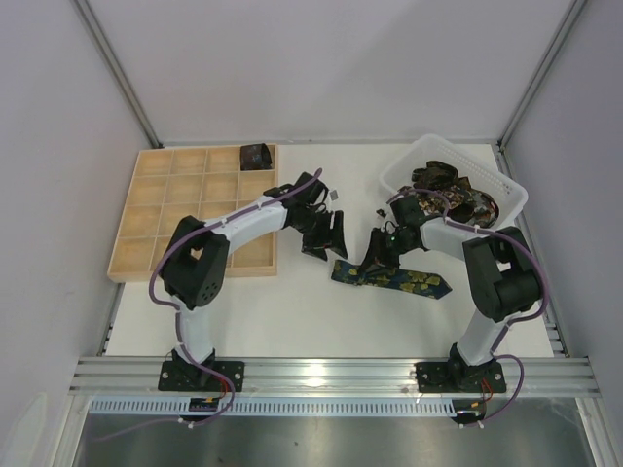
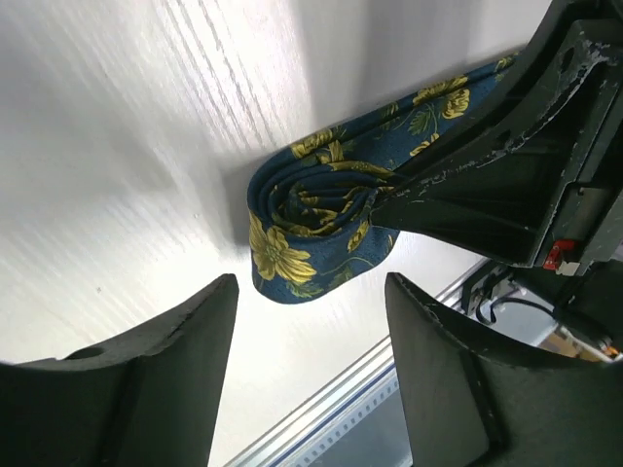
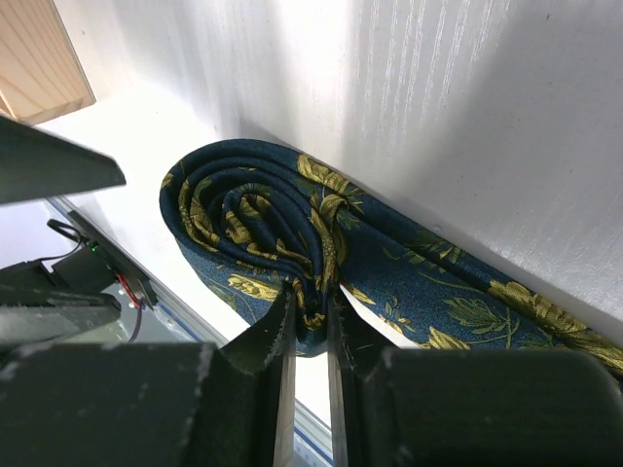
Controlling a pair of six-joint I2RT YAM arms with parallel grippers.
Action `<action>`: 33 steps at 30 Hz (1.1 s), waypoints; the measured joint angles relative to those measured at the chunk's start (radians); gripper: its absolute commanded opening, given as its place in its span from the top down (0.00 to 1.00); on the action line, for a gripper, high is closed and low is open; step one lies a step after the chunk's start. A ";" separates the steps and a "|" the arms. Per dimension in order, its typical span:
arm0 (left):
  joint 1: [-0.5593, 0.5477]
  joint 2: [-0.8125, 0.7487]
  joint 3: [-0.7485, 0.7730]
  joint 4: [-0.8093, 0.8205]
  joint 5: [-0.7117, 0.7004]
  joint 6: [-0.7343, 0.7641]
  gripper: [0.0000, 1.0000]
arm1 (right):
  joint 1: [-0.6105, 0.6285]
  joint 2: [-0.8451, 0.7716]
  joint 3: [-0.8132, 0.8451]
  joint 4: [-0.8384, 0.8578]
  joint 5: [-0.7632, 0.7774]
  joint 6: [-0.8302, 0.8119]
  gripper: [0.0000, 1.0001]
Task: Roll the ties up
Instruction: Roll the tie
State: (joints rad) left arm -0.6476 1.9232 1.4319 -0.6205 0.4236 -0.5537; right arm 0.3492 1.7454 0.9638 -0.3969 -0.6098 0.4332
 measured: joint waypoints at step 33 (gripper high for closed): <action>0.019 0.091 -0.184 0.316 0.264 0.110 0.55 | -0.001 0.031 0.031 -0.017 -0.013 -0.015 1.00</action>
State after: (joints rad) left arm -0.6285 2.0144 1.2480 -0.3042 0.6880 -0.4435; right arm 0.3485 1.7763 0.9947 -0.4141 -0.6228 0.4179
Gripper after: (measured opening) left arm 0.516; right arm 0.176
